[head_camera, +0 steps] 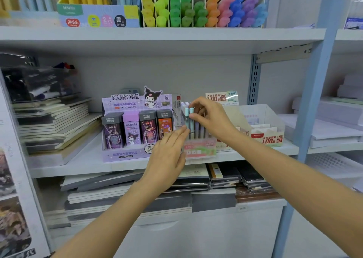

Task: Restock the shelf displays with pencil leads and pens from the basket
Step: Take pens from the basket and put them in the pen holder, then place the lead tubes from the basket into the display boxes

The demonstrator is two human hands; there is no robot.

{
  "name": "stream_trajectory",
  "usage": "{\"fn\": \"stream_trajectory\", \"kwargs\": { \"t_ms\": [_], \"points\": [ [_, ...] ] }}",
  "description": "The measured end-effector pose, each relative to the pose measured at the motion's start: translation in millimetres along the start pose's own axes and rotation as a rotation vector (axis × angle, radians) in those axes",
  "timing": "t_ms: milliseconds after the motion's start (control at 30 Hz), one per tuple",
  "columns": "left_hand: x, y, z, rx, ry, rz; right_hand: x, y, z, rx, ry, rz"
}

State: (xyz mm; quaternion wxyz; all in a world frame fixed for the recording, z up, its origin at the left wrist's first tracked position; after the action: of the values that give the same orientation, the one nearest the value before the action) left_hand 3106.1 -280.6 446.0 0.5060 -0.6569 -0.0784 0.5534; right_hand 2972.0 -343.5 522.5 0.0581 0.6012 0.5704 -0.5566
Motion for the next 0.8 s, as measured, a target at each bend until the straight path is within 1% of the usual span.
{"fn": "stream_trajectory", "kwargs": {
  "t_ms": [100,167,233,267,333,367,400,433,533,600,633,700,767,800],
  "points": [
    [0.5,-1.1,1.4,0.029,0.001,0.002,4.6,-1.8,0.3,0.066,0.035,0.018],
    [6.0,-1.6,2.6,0.068,-0.004,0.043,14.6,-6.6,-3.7,0.065,0.031,0.075],
    [20.8,0.9,0.0,0.109,-0.026,0.132,34.9,-8.9,-14.1,-0.033,-0.024,0.144],
    [32.7,5.1,-3.0,0.123,-0.038,0.188,49.2,-4.3,-18.7,-0.093,-0.056,0.142],
    [65.6,27.2,-14.9,0.154,-0.097,0.251,84.5,22.7,-18.3,-0.176,-0.072,0.032],
    [85.7,45.4,-23.4,0.171,-0.149,0.228,105.4,43.7,-12.3,-0.204,-0.043,-0.057],
    [108.1,67.8,-32.6,0.188,-0.214,0.162,128.9,67.8,-3.3,-0.223,0.005,-0.157],
    [132.4,93.9,-41.7,0.209,-0.287,0.054,154.3,93.5,8.5,-0.231,0.064,-0.258],
    [215.0,176.7,-59.2,0.268,-0.47,-0.397,241.5,170.9,54.2,-0.2,0.255,-0.578],
    [271.1,226.2,-59.2,0.237,-0.491,-0.704,304.1,212.5,86.1,-0.145,0.349,-0.775],
    [296.5,247.1,-57.1,0.22,-0.493,-0.83,335.1,229.2,102.2,-0.116,0.396,-0.862],
    [339.0,280.6,-51.5,0.244,-0.533,-0.996,393.4,250.0,131.8,-0.08,0.532,-0.988],
    [367.8,307.5,-47.3,0.266,-0.594,-1.081,440.6,259.4,154.9,-0.076,0.665,-1.047],
    [375.9,318.3,-46.0,0.265,-0.616,-1.091,458.1,261.4,163.5,-0.058,0.707,-1.064]
  ]
}}
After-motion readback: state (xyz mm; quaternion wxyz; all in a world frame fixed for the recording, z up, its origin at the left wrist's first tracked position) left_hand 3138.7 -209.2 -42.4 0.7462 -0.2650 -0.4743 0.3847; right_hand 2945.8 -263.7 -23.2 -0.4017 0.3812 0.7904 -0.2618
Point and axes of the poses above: each hand's wrist, its own x-axis away from the middle knuckle, its own y-axis out of the palm, z = x × y, the point moved 6 cm from there along -x, towards the middle knuckle, and after that the axes turned 1 degree about -y, right-handed, at the moved point
